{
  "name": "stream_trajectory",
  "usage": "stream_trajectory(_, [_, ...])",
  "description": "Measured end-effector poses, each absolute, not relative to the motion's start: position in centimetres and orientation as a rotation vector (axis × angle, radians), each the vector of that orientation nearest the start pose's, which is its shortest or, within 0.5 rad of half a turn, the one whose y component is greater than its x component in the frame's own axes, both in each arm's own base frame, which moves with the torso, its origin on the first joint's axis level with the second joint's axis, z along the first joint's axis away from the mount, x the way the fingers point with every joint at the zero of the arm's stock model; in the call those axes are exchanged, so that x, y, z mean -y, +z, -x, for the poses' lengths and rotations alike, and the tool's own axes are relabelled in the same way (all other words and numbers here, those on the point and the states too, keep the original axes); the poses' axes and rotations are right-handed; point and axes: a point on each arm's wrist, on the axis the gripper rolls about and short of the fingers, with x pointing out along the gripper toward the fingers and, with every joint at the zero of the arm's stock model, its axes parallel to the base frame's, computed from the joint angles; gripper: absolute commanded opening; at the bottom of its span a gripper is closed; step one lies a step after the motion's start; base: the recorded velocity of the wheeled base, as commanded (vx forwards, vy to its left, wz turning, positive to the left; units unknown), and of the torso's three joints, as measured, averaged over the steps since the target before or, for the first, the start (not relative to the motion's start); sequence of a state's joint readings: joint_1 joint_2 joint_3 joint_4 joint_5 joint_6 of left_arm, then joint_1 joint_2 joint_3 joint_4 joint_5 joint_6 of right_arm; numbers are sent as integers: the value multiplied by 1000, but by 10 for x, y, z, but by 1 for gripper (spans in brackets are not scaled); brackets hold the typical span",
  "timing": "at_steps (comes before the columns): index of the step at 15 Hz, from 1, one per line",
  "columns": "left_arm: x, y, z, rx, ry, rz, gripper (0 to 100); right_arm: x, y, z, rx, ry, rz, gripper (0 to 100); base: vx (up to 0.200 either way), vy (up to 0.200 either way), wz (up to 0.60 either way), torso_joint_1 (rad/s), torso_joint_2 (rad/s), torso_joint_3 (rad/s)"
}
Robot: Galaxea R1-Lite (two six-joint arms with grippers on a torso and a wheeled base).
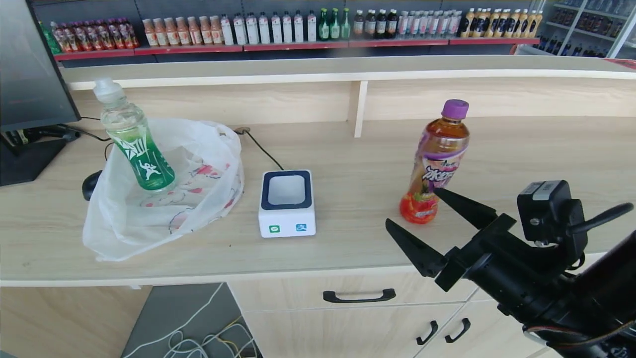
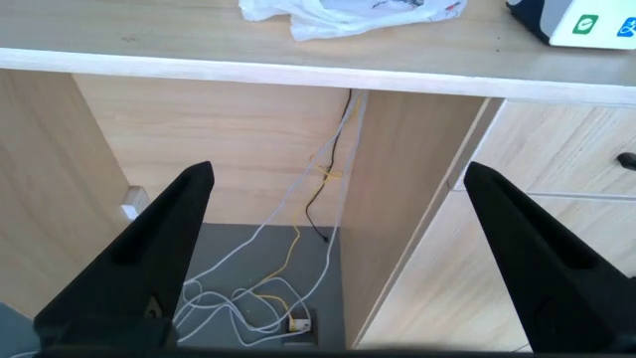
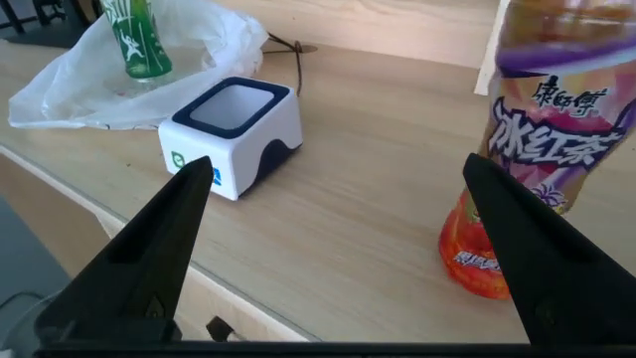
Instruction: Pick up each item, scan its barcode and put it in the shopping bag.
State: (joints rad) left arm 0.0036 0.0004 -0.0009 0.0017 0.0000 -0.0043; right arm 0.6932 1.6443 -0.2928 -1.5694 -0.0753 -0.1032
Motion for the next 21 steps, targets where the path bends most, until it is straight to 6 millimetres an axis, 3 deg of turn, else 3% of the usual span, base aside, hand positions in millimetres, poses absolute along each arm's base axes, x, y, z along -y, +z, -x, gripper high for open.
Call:
stream_trajectory(9, [0,75,23,-2,2,0,100,-137,166,-193,233,531,33,100,0,0,0,0,0,0])
stream_trajectory(17, [0,75,23,-2,2,0,100,-154,163,-224,237,431,37,100,0,0,0,0,0,0])
stream_trajectory(21, [0,75,23,-2,2,0,100,-169,160,-228,233,453,32,100,0,0,0,0,0,0])
